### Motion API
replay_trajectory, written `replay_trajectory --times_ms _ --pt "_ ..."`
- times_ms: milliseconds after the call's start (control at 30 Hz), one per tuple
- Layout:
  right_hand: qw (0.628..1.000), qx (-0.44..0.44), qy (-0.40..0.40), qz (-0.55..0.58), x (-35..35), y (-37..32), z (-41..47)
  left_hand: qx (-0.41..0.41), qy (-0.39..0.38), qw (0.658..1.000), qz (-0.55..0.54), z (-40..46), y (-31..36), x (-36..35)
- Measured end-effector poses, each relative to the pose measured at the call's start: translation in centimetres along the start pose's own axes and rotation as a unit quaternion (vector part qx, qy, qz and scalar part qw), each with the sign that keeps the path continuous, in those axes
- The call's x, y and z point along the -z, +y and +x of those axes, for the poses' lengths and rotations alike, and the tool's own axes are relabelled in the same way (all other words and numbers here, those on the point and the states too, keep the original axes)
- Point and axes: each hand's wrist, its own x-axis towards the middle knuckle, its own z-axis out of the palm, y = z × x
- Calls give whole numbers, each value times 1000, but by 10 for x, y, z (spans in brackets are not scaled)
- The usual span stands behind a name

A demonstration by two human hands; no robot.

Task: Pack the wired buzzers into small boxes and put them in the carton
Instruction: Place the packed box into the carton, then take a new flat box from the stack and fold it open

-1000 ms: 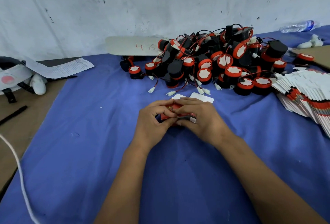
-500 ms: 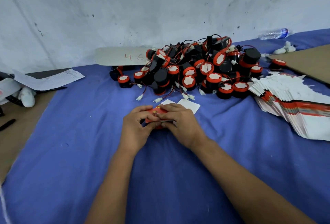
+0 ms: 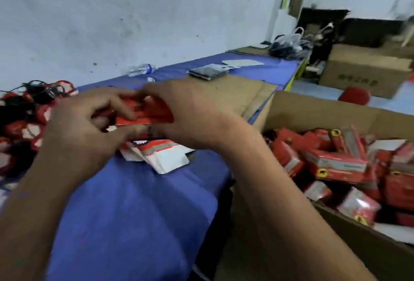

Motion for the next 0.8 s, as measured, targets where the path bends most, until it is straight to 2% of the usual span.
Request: replay_trajectory --times_ms 133,233,300,400,467,533,633,700,800 --pt "981 -187 -22 -55 77 65 -101 -99 -102 988 -57 28 80 -118" --pt "950 -290 -19 -115 112 97 -155 -153 -136 978 -25 34 116 -199" --pt "923 -350 -37 -156 115 118 -170 -157 -164 974 -7 34 126 -239" --pt "884 -419 -141 -154 100 138 -176 -126 -226 965 31 27 121 -274" --pt "874 -436 -170 -126 99 142 -179 -103 -236 966 26 25 115 -276" --pt "873 -449 -162 -98 105 138 -176 -89 -237 967 -7 27 113 -269" --pt "894 -432 -75 -91 106 122 -155 -89 -210 973 -33 29 109 -249" --pt "918 -390 -18 -71 93 107 -129 -59 -178 981 -44 30 99 -232" --pt "944 -329 23 -30 55 81 -79 -5 -107 994 -31 26 70 -197"
